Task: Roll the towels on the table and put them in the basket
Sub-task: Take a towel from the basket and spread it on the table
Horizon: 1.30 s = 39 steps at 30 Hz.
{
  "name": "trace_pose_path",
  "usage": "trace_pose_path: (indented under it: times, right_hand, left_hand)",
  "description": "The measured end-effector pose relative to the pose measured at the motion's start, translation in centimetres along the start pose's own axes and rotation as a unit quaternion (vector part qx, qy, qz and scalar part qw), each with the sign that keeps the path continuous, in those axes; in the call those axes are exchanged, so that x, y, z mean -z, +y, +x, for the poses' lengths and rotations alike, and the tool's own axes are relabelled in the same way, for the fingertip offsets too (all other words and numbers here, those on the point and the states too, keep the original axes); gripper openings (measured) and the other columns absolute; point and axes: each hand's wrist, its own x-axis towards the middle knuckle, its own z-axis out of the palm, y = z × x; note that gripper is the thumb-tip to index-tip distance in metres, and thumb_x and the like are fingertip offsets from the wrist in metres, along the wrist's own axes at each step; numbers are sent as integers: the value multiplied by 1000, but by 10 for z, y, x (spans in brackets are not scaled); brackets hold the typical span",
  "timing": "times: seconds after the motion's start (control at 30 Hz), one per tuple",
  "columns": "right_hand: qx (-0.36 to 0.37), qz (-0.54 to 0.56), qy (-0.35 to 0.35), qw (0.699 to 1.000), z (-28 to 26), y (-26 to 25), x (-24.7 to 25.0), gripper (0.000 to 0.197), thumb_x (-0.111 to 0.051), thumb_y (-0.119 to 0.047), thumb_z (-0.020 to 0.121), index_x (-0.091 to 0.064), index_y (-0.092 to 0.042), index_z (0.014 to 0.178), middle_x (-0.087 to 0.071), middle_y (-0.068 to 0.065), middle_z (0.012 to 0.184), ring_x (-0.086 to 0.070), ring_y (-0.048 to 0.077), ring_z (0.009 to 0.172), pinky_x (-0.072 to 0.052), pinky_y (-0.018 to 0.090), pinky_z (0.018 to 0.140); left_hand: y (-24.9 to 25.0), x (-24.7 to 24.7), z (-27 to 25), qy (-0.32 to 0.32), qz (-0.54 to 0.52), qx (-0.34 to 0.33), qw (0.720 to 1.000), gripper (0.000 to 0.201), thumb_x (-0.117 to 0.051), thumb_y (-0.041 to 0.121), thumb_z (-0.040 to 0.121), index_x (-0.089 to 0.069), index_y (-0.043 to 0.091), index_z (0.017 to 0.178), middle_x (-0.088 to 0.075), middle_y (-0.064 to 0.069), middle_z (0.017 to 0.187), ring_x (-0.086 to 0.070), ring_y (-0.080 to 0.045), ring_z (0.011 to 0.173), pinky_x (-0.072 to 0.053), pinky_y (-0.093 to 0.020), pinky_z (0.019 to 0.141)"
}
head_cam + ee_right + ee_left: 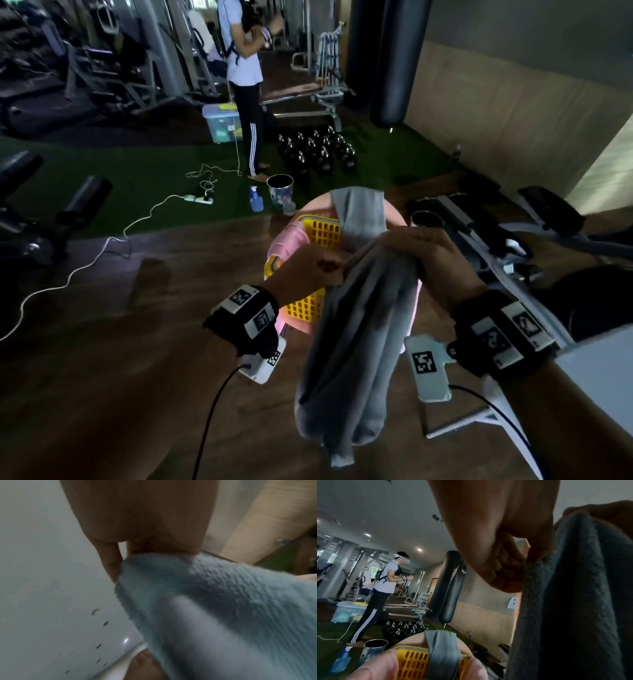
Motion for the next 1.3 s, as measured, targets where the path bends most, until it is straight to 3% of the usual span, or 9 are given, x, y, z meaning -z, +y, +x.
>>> trace_pose_path:
  times: [0.17, 0.37, 0.47, 0.57, 0.67, 0.77, 0.97, 1.13, 1.3]
  right_hand:
    - [-42, -112, -73, 990, -6, 12, -12, 8, -70, -17, 83, -72, -18, 75, -68, -2, 79, -61, 4, 77, -48, 20, 74]
    - [6, 62, 72, 995, 5, -14, 11, 15, -70, -22, 80, -68, -12, 69, -62, 10, 72, -56, 19, 75, -43, 38, 77]
    - [-53, 43, 26, 997, 7, 1, 10, 29, -74, -33, 75, -67, -6, 83, -63, 24, 90, -55, 28, 82, -42, 43, 83]
    - [-41, -164, -68, 983, 10, 5, -3, 29, -64, -39, 87, -63, -15, 71, -59, 4, 71, -51, 12, 70, -45, 30, 63]
    - [12, -103, 39, 994, 20, -9, 0, 28, -64, -32, 87, -68, -8, 73, -67, 14, 74, -57, 14, 73, -52, 34, 68]
    - [10, 61, 146, 987, 27, -14, 9, 19, -64, -17, 88, -66, -5, 74, -66, 8, 72, -61, 18, 72, -49, 30, 71]
    - [-37, -128, -19, 991, 10, -4, -4, 20, -68, -39, 81, -75, -20, 76, -72, 3, 81, -64, 15, 75, -53, 32, 71]
    - [-20, 172, 138, 975, 10, -26, 27, 13, -60, -17, 89, -64, -13, 78, -62, 6, 79, -59, 17, 79, -47, 35, 81]
    - [17, -24, 38, 999, 7, -25, 1, 21, -64, -22, 86, -65, -7, 71, -64, 2, 71, -57, 11, 71, -45, 24, 68]
  left_hand:
    - [17, 19, 9, 95, -100, 21, 990, 12, -60, 24, 84, -70, 30, 80, -65, 11, 76, -58, -5, 77, -47, -31, 73]
    - [37, 9, 1, -138, -88, 34, 986, 11, -65, 0, 86, -69, 5, 95, -72, 13, 77, -63, 5, 76, -49, -13, 74]
    - [37, 17, 8, -30, -147, 46, 988, 14, -65, 20, 89, -70, 10, 96, -71, -7, 93, -63, -14, 87, -49, -34, 81]
    - [42, 22, 20, 33, -86, 19, 996, 37, -61, 49, 85, -68, 13, 86, -66, -2, 87, -59, -15, 85, -45, -42, 80]
    - [50, 13, 20, -19, -95, 8, 995, 28, -55, 26, 96, -64, 0, 88, -61, 0, 78, -54, -2, 74, -42, -21, 68]
    - [41, 11, 21, -25, -125, 29, 991, 36, -51, 25, 99, -63, -9, 100, -67, -12, 94, -59, -10, 87, -45, -28, 81]
    - [39, 25, 37, 23, -56, 4, 998, 49, -60, 71, 74, -75, 25, 86, -73, -4, 89, -67, -19, 89, -48, -50, 86]
    - [35, 25, 20, 2, -163, 38, 986, 34, -66, 48, 80, -62, 19, 62, -47, 6, 50, -38, -5, 44, -30, -17, 44]
    - [53, 10, 30, 5, -174, 5, 985, 28, -51, 22, 98, -65, -2, 96, -66, -14, 88, -61, -16, 82, -49, -35, 78]
